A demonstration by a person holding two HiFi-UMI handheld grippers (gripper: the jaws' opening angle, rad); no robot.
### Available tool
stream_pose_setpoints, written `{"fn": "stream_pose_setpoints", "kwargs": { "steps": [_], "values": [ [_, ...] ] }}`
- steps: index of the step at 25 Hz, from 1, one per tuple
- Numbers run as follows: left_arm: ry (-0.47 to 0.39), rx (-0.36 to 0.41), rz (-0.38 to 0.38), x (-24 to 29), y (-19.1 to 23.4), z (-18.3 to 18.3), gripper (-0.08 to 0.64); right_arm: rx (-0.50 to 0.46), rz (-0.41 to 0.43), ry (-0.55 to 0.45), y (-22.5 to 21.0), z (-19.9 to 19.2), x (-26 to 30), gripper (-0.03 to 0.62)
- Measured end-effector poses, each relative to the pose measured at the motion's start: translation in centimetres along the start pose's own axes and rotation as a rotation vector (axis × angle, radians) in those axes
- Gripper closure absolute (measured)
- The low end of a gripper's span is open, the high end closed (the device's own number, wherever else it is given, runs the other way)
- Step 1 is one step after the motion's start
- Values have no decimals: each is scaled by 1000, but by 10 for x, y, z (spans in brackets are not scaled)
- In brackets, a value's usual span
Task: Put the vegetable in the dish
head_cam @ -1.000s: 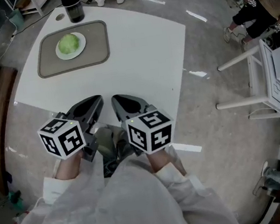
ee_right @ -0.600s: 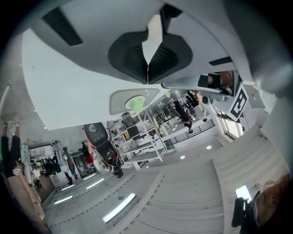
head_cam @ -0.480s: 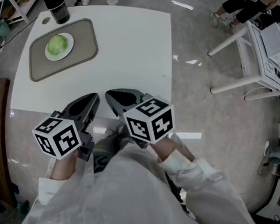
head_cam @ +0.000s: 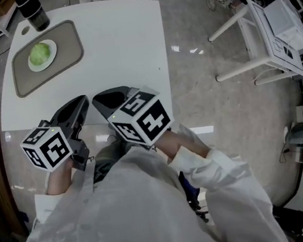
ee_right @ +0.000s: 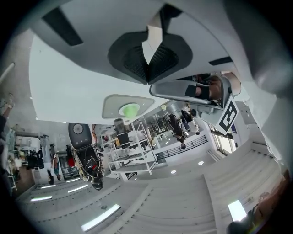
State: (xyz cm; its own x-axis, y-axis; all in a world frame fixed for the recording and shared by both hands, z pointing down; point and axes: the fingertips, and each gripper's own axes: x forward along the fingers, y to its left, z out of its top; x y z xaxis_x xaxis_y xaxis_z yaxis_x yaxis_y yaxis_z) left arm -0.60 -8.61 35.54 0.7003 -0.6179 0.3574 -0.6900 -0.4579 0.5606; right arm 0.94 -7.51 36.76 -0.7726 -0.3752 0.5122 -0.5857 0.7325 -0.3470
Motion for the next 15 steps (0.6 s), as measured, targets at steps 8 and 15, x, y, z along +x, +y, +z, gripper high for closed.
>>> {"fn": "stream_pose_setpoints", "kwargs": {
  "steps": [8,15],
  "values": [
    [-17,-13,28,-1,15,0,552,2,-43,-25,-8,3,4,578],
    [-16,14,28,1,12,2,551,21,-104,-94,-16,14,-3,580]
  ]
}}
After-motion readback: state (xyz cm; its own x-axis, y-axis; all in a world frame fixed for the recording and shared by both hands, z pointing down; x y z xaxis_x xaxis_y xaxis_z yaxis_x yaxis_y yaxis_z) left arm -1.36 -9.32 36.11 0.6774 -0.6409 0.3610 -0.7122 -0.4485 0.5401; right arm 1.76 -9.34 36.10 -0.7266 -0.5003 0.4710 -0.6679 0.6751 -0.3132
